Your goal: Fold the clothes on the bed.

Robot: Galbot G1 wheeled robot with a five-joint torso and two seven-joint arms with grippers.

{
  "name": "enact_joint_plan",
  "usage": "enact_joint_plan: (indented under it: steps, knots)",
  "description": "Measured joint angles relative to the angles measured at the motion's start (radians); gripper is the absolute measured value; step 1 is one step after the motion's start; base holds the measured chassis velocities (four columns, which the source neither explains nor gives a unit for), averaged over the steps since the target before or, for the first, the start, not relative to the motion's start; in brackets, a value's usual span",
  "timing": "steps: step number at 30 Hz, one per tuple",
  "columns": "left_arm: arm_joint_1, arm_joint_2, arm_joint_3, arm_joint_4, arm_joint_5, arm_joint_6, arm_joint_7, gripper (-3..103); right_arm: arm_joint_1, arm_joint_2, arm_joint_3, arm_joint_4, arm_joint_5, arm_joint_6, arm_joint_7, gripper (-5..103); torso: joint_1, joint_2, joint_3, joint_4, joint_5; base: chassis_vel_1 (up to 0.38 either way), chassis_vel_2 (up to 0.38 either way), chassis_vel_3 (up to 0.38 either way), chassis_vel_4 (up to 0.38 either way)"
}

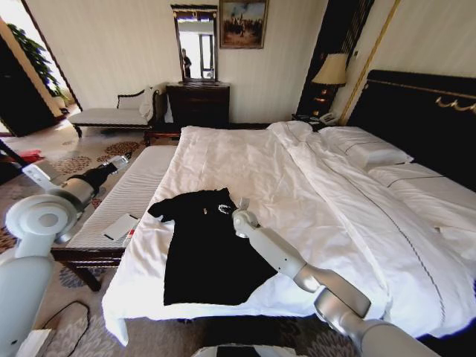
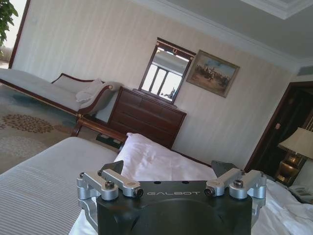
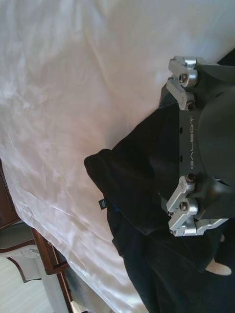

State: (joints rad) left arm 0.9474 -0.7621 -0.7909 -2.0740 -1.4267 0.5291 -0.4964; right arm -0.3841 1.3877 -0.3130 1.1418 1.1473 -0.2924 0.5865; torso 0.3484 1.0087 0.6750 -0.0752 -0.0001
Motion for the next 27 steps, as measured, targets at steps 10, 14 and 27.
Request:
enact_joint_plan:
  steps: [10,14,27]
  knots:
    - [0.005,0.014,-0.01,-0.002,-0.004,0.0,0.0,100,-0.009,0.003,-0.005,-0.012,-0.022,0.0,0.002,56,0.0,0.0,0.0,0.0,0.0001,0.0,0.0,0.0,0.0]
    - [0.008,0.014,-0.01,-0.002,-0.004,0.0,0.0,100,-0.012,0.002,-0.005,-0.011,-0.031,0.006,-0.006,44,0.0,0.0,0.0,0.0,0.0001,0.0,0.0,0.0,0.0]
    - [0.002,0.013,-0.004,0.012,0.001,0.0,0.001,100,-0.041,-0.021,0.011,0.05,-0.047,0.093,-0.066,1,0.0,0.0,0.0,-0.0001,0.0001,0.0,0.0,0.0,0.0]
